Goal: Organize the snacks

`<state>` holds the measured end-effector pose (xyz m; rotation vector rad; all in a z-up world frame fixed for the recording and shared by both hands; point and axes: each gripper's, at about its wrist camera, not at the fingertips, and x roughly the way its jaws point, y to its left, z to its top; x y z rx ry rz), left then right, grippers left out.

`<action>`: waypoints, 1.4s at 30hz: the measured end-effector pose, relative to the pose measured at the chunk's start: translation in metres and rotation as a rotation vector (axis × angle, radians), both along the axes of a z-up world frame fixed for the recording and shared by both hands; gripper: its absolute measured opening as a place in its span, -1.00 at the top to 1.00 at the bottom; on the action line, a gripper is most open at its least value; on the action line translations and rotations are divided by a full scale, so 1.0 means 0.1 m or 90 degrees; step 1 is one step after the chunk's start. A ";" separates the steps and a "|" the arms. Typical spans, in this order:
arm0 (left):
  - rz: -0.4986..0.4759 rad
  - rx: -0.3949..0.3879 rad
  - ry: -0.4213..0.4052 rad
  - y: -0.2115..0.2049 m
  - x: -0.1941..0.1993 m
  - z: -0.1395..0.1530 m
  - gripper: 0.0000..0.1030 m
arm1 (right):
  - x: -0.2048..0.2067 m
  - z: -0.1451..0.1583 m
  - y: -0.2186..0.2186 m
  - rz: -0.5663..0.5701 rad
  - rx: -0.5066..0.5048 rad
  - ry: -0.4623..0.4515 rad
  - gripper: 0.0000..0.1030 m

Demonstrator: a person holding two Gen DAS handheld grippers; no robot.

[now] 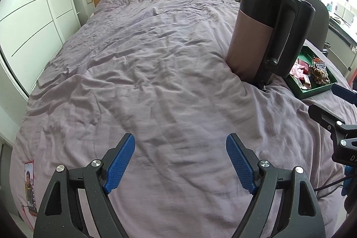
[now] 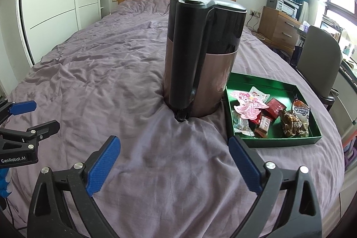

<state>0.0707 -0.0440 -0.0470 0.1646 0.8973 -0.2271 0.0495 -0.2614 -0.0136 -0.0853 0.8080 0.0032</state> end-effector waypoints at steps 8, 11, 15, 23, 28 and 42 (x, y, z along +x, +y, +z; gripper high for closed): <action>0.002 -0.002 -0.004 -0.04 0.04 0.02 -0.55 | 0.02 -0.06 -0.04 -0.003 0.003 0.005 -1.00; 0.000 -0.002 -0.009 -0.06 0.05 0.05 -0.55 | 0.03 -0.07 -0.05 -0.003 0.003 0.005 -1.00; -0.004 -0.002 -0.014 -0.08 0.07 0.09 -0.55 | 0.03 -0.07 -0.05 -0.003 0.002 0.005 -1.00; -0.022 0.002 -0.017 -0.17 0.05 0.11 -0.55 | 0.03 -0.06 -0.12 -0.008 0.002 0.002 -1.00; -0.028 0.004 -0.017 -0.21 0.05 0.12 -0.55 | 0.04 -0.05 -0.16 -0.012 0.002 0.000 -1.00; -0.029 0.009 -0.011 -0.21 0.06 0.09 -0.55 | 0.04 -0.05 -0.18 -0.012 0.000 0.001 -1.00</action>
